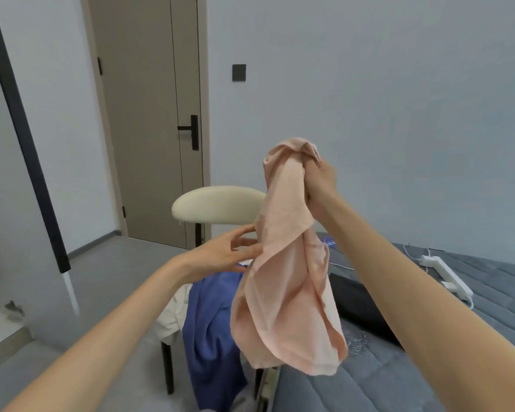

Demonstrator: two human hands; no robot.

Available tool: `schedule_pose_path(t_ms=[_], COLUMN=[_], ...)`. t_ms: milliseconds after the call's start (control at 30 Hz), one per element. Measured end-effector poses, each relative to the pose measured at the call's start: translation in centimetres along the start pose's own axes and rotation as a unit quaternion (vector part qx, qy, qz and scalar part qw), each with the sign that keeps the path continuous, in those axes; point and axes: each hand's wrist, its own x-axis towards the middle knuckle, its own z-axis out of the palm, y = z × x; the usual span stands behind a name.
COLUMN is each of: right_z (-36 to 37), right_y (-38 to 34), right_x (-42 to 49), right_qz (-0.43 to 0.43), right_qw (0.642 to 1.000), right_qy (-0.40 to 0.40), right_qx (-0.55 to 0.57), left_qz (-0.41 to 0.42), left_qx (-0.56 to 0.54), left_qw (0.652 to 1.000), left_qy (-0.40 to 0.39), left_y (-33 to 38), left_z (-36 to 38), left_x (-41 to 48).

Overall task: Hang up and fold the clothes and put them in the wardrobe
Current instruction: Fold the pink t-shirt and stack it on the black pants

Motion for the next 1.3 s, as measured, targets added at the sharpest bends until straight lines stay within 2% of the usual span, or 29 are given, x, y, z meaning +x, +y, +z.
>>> schedule_pose_path(t_ms=[67,200,367,433,500,567,633,700,867,933,1000,1100,1233,1300], right_z=[0.3,0.2,-0.5,-1.0,-1.6,-1.9,-1.6,-0.6,2.8,4.3,5.6,6.8,7.5,7.7], right_y=[-0.6,-0.7,1.2,2.2,3.5,4.7,5.5,5.7,4.7,5.3,6.1,5.8,3.3,2.2], right_x=[0.0,0.2,0.7,1.2,1.5,1.1,0.1,-1.0,-4.5,-5.9,-6.5,-6.2,-4.2,-3.3], right_qz=[0.017,0.072,0.130,0.121,0.092,0.104,0.148,0.174,0.085,0.021,-0.041,-0.111,-0.165,-0.184], right_qw=[1.000,0.996,0.988,0.991,0.986,0.953,0.913,0.889,0.856,0.865,0.885,0.898,0.917,0.923], right_qy=[-0.016,-0.016,-0.026,-0.038,-0.061,-0.121,-0.207,-0.265,-0.423,-0.410,-0.362,-0.315,-0.231,-0.188], right_qx=[0.015,0.049,0.082,0.031,-0.123,-0.256,-0.318,-0.330,-0.284,-0.288,-0.289,-0.287,-0.281,-0.279], left_qz=[0.003,0.052,0.070,0.082,0.095,0.112,0.123,0.126,0.150,0.159,0.172,0.187,0.187,0.184], left_qx=[0.035,0.019,0.056,0.040,0.031,0.069,0.098,0.108,0.097,0.087,0.072,0.081,0.101,0.155], left_qw=[0.999,0.981,0.974,0.957,0.938,0.926,0.912,0.899,0.894,0.896,0.893,0.876,0.857,0.859], left_qy=[0.031,0.185,0.208,0.276,0.332,0.354,0.379,0.405,0.410,0.404,0.411,0.438,0.469,0.451], left_y=[-0.9,-1.1,-0.1,0.4,1.1,2.1,3.0,3.8,5.2,5.9,6.8,7.9,7.6,6.9], left_z=[0.5,0.4,-0.7,-1.6,-2.9,-4.0,-4.5,-4.7,-5.9,-6.2,-6.7,-8.4,-10.8,-11.5], left_x=[0.2,1.4,1.8,1.7,1.2,0.7,0.5,0.5,0.5,0.5,0.3,-0.8,-2.7,-3.5])
